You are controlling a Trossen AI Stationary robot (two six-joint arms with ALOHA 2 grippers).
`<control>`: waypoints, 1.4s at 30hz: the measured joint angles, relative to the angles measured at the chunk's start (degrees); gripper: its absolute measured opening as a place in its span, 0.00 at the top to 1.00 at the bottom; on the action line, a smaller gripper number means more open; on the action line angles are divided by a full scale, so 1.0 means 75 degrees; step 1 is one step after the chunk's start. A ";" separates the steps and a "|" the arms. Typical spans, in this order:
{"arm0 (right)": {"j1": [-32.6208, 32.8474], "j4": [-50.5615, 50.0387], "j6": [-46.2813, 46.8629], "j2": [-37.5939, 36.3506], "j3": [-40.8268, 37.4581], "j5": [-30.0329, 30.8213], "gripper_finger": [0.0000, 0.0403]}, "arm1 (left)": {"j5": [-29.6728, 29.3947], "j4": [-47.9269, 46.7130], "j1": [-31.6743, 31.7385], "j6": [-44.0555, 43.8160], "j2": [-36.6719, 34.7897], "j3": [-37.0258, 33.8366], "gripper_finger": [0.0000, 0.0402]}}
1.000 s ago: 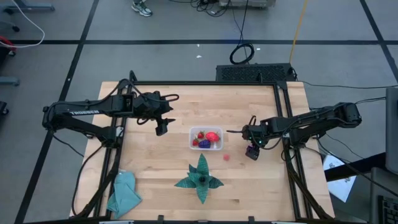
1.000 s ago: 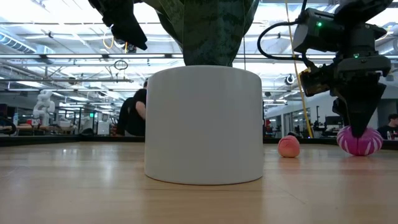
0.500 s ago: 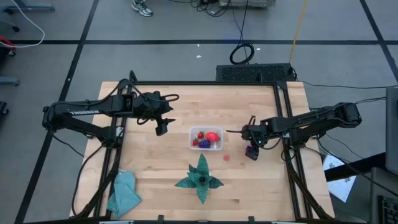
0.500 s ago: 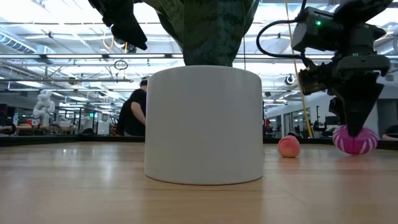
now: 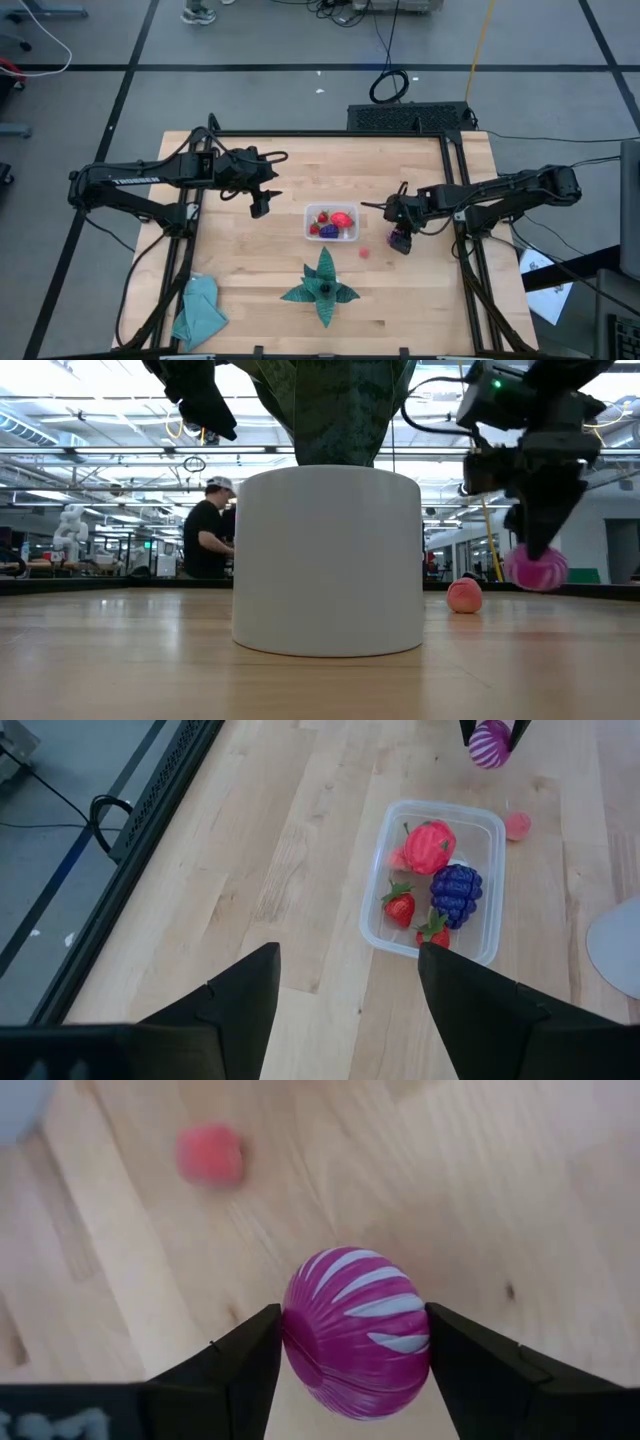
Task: Pick and placing Produce into tupperware
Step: Put the purple onion into the transparent bin
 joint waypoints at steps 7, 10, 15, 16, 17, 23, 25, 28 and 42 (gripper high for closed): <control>-0.0253 0.0133 -0.0776 0.0000 0.0652 0.0000 0.44 | 0.0000 0.0000 0.0000 0.0000 0.0000 0.0000 0.39; -0.0420 0.0453 -0.1241 0.0000 0.0932 0.0009 0.44 | 0.0000 0.0000 0.0000 0.0003 0.0000 0.0000 0.39; -0.0801 0.1386 -0.2157 0.0000 0.1103 0.0041 0.44 | 0.0000 0.0003 0.0000 0.0003 0.0000 0.0003 0.39; -0.0882 0.1620 -0.2325 0.0000 0.1103 0.0044 0.44 | 0.0000 0.0015 0.0000 0.0003 0.0000 0.0000 0.39; -0.0964 0.1834 -0.2482 0.0003 0.1106 0.0044 0.44 | 0.0000 0.0044 0.0000 0.0003 0.0000 0.0003 0.39; -0.1357 0.2817 -0.3316 0.0305 0.1112 0.0038 0.44 | -0.0005 0.0239 0.0000 0.0005 0.0000 0.0001 0.39; -0.1450 0.3097 -0.3534 0.0497 0.1112 0.0032 0.44 | -0.0003 0.0415 0.0000 0.0051 0.0000 0.0001 0.39; -0.1559 0.3417 -0.3879 0.0835 0.1140 0.0019 0.44 | -0.0003 0.0566 0.0000 0.0119 0.0000 0.0000 0.39; -0.1646 0.1415 -0.5412 0.2673 0.3590 0.0000 0.44 | -0.0006 0.0516 0.0000 0.0105 0.0000 0.0000 0.39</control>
